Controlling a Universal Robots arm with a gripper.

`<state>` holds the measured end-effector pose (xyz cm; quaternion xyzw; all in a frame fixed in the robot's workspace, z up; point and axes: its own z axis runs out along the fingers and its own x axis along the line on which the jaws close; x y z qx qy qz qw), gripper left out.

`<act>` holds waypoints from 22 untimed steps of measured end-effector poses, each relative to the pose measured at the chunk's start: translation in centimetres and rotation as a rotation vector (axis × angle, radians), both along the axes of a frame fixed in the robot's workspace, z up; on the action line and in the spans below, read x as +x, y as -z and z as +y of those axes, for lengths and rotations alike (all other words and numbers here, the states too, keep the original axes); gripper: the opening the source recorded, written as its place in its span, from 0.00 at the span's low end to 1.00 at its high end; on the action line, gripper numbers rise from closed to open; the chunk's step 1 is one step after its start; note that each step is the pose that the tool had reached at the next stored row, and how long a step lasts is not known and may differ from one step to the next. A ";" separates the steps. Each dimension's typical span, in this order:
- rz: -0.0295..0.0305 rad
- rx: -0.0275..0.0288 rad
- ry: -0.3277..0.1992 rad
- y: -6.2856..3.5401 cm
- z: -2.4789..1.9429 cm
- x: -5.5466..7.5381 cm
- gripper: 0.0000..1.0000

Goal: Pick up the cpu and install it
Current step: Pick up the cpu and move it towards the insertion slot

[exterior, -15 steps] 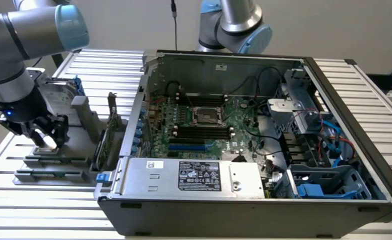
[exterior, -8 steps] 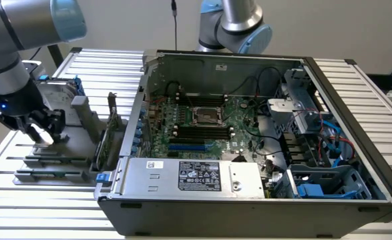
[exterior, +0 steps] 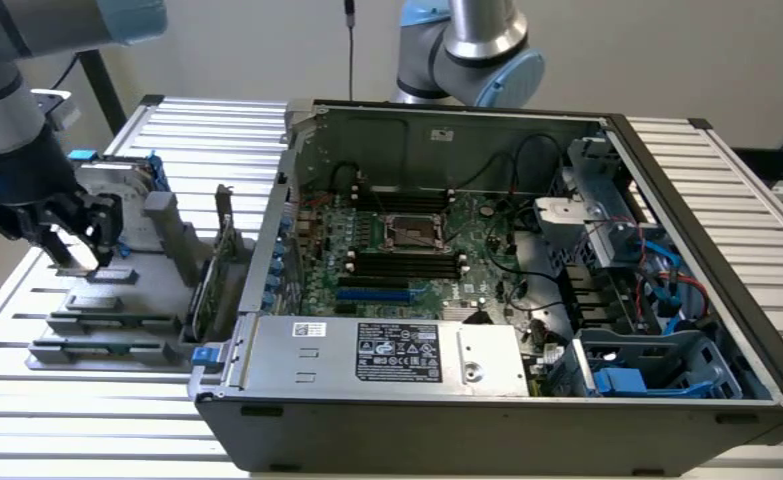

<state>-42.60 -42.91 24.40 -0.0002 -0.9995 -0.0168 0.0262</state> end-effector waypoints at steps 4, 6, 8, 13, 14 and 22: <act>0.0010 0.0000 -0.003 -1.80 0.00 0.8 0.55; 0.0013 -0.0001 -0.004 -2.70 0.00 1.2 0.55; 0.0015 0.0000 -0.005 -3.64 0.00 1.7 0.55; 0.0019 0.0000 -0.007 -5.90 0.00 2.9 0.55; 0.0019 0.0000 -0.008 -6.35 0.00 3.1 0.55; 0.0038 0.0003 -0.013 -9.99 0.00 5.4 0.55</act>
